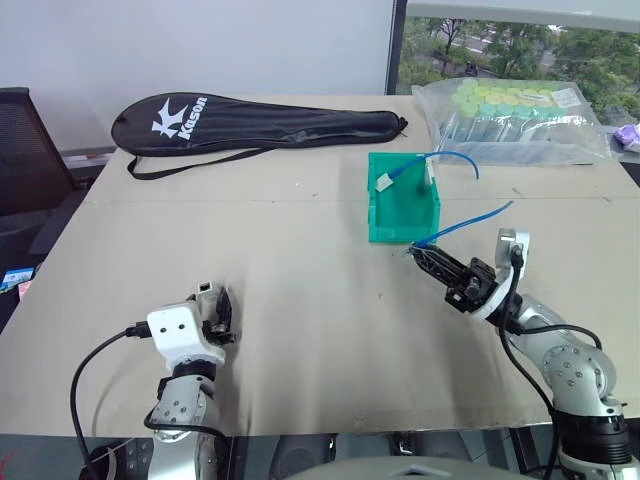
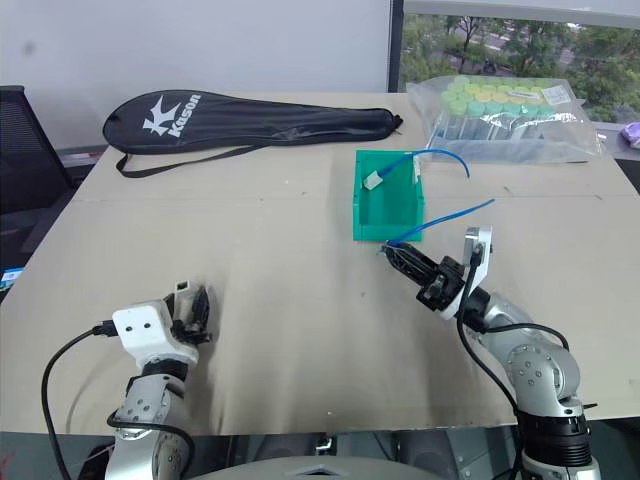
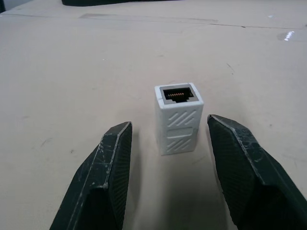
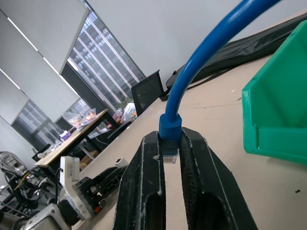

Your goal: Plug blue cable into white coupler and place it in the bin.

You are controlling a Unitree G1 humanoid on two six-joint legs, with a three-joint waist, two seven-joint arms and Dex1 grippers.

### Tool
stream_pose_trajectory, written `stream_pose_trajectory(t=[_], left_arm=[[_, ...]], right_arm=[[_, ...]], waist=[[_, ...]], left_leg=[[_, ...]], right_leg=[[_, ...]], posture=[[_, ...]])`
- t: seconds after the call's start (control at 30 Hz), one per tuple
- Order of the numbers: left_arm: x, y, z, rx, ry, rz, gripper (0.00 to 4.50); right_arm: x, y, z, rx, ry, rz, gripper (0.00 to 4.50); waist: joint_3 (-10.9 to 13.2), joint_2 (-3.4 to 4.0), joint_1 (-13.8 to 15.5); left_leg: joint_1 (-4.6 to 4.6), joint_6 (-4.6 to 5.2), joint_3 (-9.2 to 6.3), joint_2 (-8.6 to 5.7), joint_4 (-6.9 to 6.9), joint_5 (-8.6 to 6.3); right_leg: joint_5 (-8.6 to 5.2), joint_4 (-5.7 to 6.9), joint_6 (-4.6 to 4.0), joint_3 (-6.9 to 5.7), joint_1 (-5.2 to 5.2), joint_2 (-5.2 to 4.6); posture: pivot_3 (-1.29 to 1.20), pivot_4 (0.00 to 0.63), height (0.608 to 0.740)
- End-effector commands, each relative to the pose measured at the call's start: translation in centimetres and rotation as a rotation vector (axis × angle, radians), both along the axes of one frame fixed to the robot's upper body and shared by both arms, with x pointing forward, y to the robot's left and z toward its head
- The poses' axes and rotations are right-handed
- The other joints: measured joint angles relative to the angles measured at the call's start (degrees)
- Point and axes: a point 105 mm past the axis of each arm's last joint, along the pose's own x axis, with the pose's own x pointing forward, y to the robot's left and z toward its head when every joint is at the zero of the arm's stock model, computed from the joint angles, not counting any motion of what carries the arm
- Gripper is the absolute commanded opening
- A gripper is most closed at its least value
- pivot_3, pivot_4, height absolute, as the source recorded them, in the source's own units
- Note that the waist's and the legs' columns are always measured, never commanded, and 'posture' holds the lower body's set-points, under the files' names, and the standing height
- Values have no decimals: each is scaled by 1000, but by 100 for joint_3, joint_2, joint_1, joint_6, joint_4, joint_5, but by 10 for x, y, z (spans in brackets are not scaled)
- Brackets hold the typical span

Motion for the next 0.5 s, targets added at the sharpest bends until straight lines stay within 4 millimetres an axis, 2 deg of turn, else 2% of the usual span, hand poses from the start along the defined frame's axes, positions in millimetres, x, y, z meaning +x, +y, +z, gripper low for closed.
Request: stream_pose_trajectory(t=[0.03,0.13,0.17,0.23,0.37,0.4,0.5], left_arm=[[1,3,-10,3,46,6,2543],[3,3,-9,6,40,-8,1797],[4,4,-9,11,39,-11,1209],[6,7,-9,25,39,-16,473],[15,6,-6,55,37,-75,490],[21,-2,-5,63,35,-139,490],[39,-43,3,95,17,-436,490]], right_arm=[[-1,1,10,12,-50,6,0],[0,1,9,5,-54,5,0],[0,1,9,4,-54,4,0],[-1,2,8,5,-55,3,0],[-1,2,9,6,-61,-1,0],[-1,2,10,5,-66,-2,0],[-1,3,13,-5,-87,2,0]], waist=[[0,0,-3],[0,0,-2],[0,0,-1],[0,1,-1],[-1,2,-1],[-1,2,4],[-1,2,23]], left_leg=[[0,0,0,0,0,0],[0,0,1,0,0,0],[0,0,0,0,0,0],[0,0,-2,0,0,0],[1,0,-2,2,0,0],[2,0,-2,2,0,0],[0,0,-5,1,0,0]], right_leg=[[0,0,0,0,0,0],[0,0,0,1,0,0],[0,0,0,1,0,0],[0,1,0,-1,0,0],[0,3,0,-2,0,1],[0,3,0,-2,0,1],[0,5,-1,-8,0,1]], posture=[[0,150,740],[0,150,740],[0,150,740],[0,150,740],[0,150,740],[0,150,740],[0,150,740]])
